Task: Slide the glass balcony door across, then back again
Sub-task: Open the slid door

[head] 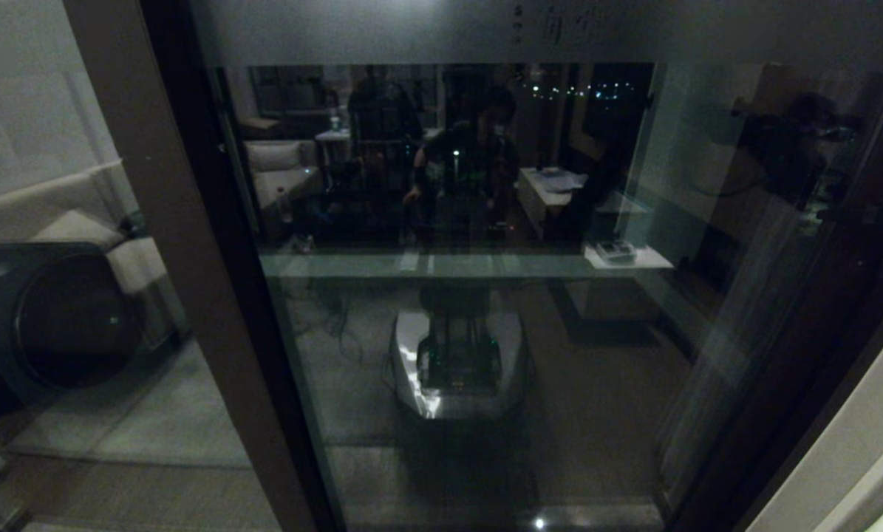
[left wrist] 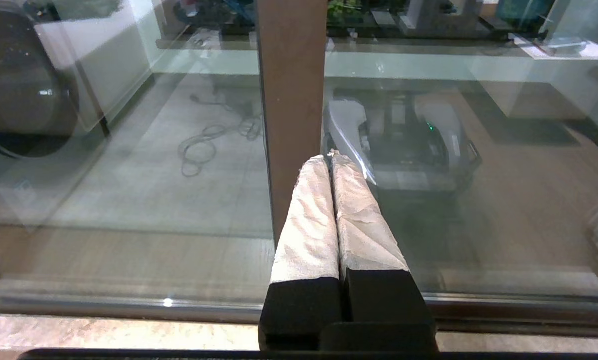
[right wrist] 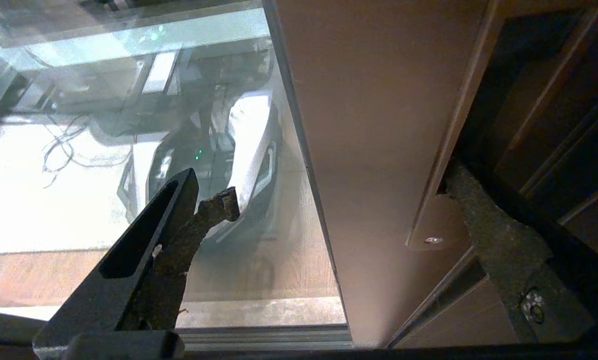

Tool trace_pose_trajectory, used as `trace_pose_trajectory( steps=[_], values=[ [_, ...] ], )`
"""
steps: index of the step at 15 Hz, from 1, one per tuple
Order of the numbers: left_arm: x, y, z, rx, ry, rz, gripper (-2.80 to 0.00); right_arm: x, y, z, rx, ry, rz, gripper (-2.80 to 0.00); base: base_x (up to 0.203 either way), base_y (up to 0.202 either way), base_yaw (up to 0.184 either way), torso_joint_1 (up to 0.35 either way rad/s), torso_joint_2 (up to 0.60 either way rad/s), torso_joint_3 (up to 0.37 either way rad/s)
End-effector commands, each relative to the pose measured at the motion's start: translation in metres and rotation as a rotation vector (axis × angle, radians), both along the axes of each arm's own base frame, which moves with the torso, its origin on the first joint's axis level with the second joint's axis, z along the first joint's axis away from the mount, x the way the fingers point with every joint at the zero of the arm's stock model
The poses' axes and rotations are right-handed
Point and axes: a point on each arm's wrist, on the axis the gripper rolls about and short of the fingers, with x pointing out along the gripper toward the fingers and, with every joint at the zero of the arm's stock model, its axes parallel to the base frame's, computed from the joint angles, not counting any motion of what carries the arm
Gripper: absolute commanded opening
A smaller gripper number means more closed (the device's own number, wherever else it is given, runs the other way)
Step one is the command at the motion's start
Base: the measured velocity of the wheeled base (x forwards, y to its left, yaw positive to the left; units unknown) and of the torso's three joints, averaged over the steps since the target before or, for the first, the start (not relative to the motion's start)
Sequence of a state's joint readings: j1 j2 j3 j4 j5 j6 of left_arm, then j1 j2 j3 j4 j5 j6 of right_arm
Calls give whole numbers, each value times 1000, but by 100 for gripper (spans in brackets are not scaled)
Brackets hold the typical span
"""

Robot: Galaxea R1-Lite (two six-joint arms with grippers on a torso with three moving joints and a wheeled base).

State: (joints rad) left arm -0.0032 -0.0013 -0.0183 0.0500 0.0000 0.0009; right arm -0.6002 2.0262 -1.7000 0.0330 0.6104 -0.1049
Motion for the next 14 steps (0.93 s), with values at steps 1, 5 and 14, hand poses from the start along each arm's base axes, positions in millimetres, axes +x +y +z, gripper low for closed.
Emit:
trace_pose_trajectory(
  steps=[1,5,14],
  values=[
    [0,0,0,0,0,0,-280,0,2,0,2,2,10,0,0,0,0,0,0,0],
    [0,0,0,0,0,0,-280,0,5,0,3,5,16,0,0,0,0,0,0,0],
    [0,0,0,1,0,0,-280,0,13,-1,10,14,33,0,0,0,0,0,0,0]
  ],
)
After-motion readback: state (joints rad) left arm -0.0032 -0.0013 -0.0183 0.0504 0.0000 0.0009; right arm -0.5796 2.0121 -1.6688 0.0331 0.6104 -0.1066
